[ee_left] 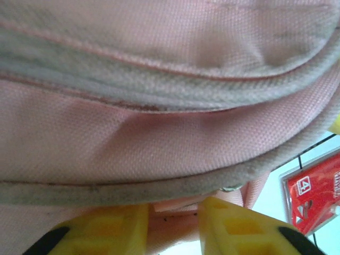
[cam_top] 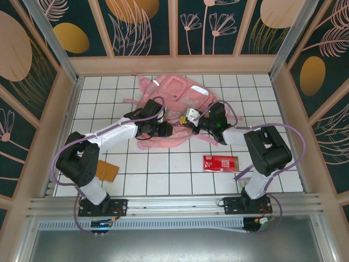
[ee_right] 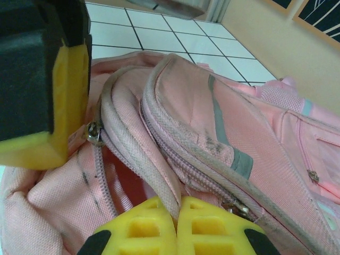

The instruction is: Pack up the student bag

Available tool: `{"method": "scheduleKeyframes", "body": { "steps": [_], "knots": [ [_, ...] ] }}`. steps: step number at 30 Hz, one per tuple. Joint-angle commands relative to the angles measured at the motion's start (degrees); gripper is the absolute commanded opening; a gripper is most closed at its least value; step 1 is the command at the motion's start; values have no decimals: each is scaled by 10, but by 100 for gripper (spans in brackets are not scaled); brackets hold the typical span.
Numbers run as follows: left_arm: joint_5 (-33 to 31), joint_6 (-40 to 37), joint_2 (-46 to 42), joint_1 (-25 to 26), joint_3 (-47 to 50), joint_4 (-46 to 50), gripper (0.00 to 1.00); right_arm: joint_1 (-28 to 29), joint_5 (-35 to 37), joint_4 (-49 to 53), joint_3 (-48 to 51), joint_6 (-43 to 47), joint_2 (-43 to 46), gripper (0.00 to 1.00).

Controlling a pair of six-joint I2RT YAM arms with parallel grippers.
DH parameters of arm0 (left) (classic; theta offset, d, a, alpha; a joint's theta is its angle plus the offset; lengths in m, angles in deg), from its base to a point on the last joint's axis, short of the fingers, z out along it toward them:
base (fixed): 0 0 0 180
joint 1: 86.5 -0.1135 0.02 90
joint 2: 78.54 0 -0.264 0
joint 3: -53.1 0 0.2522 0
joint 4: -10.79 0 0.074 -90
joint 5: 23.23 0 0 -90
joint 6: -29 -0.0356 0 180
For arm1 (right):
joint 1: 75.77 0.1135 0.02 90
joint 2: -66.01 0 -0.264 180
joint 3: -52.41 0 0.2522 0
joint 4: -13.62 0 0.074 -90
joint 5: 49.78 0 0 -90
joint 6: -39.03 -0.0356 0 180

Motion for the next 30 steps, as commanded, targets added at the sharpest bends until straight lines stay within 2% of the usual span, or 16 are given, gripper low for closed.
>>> {"method": "scheduleKeyframes", "body": {
  "steps": [1,3,9,14,19,21,24,27,28,30],
  "knots": [
    [-28,-16,1,0,-27,-23,27,9,-56,8,-29,11,14,0],
    [-22,-24,2,0,-40,-25,23,7,-62,27,-33,23,16,0],
    [2,-62,-16,-1,-45,-39,0,7,-71,72,-43,48,16,0],
    [20,-82,-49,-7,-3,-51,0,-2,-59,127,-51,95,14,0],
    [63,-86,-67,-60,69,-59,0,-27,-50,261,-79,197,10,0],
    [43,-109,-72,-83,92,-66,0,-32,-33,294,-88,230,8,0],
    [22,-151,-66,-89,106,-52,0,-46,-52,291,-88,221,6,0],
    [58,-165,-67,-88,110,-68,0,-53,-64,246,-79,171,6,0],
    [71,-164,-70,-87,111,-75,0,-54,-72,231,-76,156,10,5],
    [90,-164,-78,-78,110,-83,0,-52,-80,197,-64,112,29,31]
  ]
}}
